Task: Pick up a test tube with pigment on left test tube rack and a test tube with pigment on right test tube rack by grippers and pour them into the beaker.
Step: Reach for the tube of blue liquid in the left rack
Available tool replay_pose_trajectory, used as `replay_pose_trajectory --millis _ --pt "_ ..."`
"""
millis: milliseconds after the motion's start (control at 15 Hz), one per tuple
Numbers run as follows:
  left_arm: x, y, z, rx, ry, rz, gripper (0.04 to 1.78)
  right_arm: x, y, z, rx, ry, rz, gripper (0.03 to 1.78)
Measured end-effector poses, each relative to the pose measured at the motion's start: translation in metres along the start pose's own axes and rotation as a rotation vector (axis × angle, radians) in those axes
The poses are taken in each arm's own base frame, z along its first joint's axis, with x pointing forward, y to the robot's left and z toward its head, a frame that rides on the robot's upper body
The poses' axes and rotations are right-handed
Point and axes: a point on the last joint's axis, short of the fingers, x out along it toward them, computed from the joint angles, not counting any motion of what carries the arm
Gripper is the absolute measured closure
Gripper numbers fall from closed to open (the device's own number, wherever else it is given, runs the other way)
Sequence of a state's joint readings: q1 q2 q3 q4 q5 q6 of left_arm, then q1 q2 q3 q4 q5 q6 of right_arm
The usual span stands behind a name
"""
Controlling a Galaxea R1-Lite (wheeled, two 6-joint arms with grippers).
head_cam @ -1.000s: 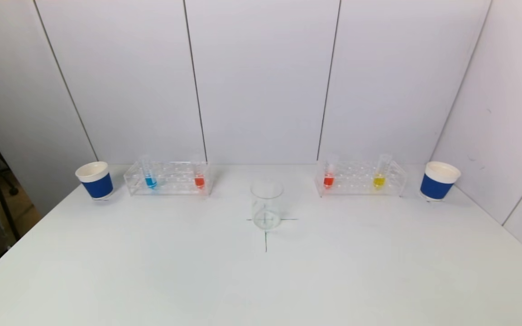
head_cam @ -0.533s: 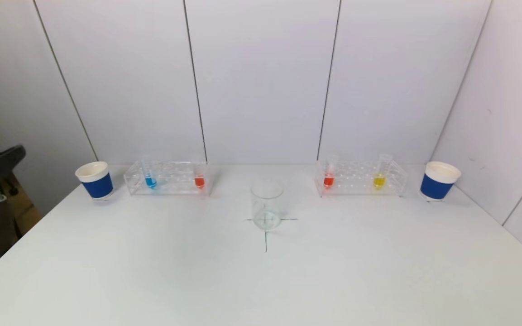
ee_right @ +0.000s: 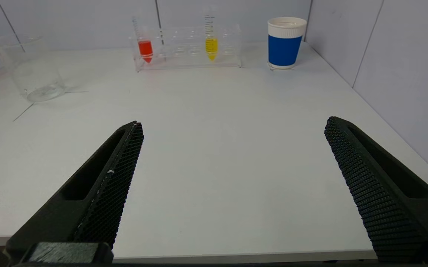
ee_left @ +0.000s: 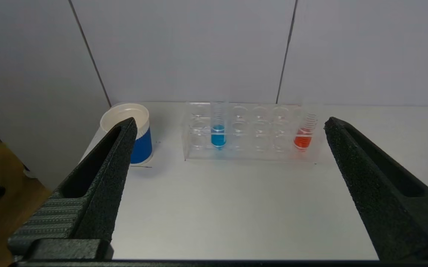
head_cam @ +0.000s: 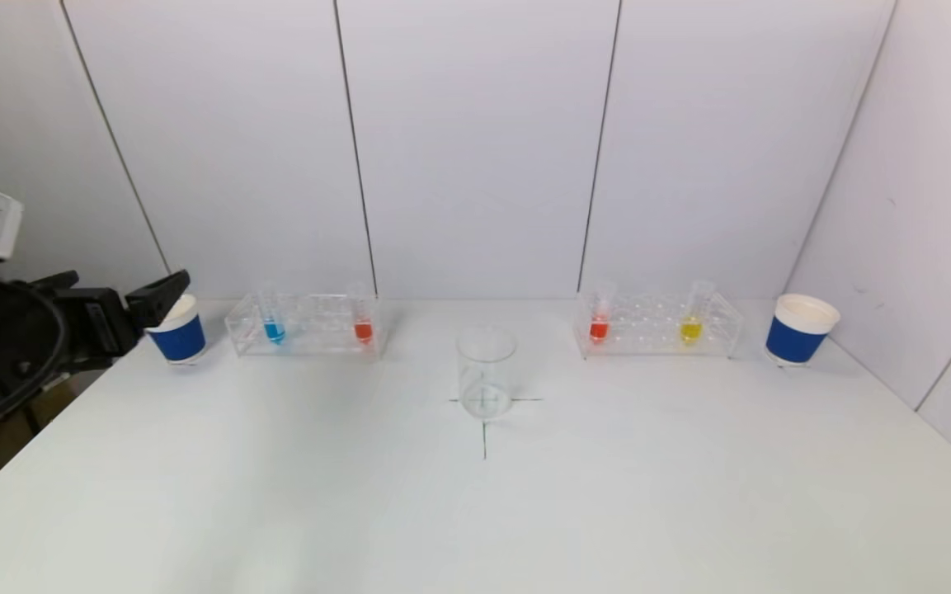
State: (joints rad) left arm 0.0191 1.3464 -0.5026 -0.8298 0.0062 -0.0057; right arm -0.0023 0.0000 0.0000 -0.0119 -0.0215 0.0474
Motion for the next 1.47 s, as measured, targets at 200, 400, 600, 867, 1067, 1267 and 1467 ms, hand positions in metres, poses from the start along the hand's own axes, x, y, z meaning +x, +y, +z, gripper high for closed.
replay_pose_trajectory --millis 200,400,600,867,1067,1267,1467 --pt "0.038 0.003 -0.024 0.002 -0.009 -0.005 0.06 0.000 0.000 0.000 0.000 0.000 0.000 0.04" --pt "0.070 0.008 -0.050 0.007 -0.036 -0.035 0.06 0.000 0.000 0.000 0.000 0.000 0.000 0.04" --pt "0.101 0.016 -0.077 0.008 -0.021 -0.039 0.06 0.000 0.000 0.000 0.000 0.000 0.000 0.04" --pt "0.139 0.023 -0.100 0.007 -0.015 -0.065 0.06 0.000 0.000 0.000 0.000 0.000 0.000 0.04" --pt "0.161 0.027 -0.113 0.008 -0.008 -0.065 0.06 0.000 0.000 0.000 0.000 0.000 0.000 0.04" --pt "0.178 0.031 -0.124 0.008 0.000 -0.070 0.06 0.000 0.000 0.000 0.000 0.000 0.000 0.04" --pt "0.190 0.033 -0.132 0.007 0.013 -0.083 0.06 0.000 0.000 0.000 0.000 0.000 0.000 0.04"
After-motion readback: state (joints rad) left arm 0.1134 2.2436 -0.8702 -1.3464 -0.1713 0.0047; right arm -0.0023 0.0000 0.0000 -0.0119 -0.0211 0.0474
